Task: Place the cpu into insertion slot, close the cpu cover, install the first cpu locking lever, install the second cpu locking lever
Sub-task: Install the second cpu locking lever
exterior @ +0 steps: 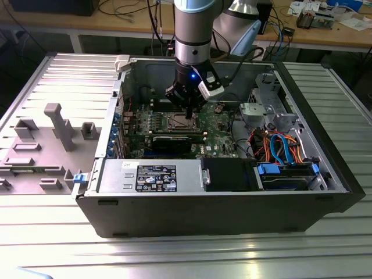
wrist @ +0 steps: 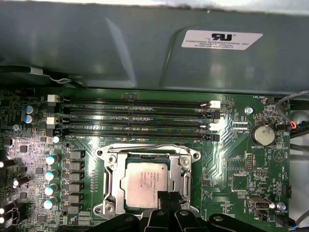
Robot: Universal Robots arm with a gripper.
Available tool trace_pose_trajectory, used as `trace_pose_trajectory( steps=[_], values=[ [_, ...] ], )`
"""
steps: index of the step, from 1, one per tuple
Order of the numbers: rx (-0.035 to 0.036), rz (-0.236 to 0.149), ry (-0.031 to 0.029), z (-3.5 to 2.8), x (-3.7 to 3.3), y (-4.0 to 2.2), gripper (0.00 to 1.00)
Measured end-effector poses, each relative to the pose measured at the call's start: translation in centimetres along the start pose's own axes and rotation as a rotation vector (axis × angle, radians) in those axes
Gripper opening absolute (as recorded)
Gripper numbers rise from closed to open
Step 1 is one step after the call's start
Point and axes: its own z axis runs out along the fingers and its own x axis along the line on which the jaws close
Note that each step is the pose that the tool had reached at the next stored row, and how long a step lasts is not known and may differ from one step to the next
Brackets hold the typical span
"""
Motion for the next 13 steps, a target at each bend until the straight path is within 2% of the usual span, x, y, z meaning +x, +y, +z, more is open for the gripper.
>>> trace_pose_trajectory(
  steps=[1,3,6,7,8,9,11,13],
  values=[
    [0.0001,0.000,0.0000,-0.12,0.00,-0.01,0.11],
    [-0.0038,0.000,-0.0001,-0.94,-0.04,0.00,0.11],
    [-0.0102,0.000,0.0011,-0.99,-0.02,-0.47,0.11],
    [-0.0173,0.001,0.0021,-0.99,-0.01,-0.69,0.11],
    [-0.0288,0.002,0.0024,-0.98,-0.01,-0.86,0.11],
    [-0.0371,0.002,0.0026,-0.98,0.00,-1.01,0.11],
    [-0.0495,0.003,0.0028,-0.98,0.01,-1.26,0.11],
    [-0.0546,0.003,0.0026,-0.98,0.02,-1.55,0.11]
  ],
)
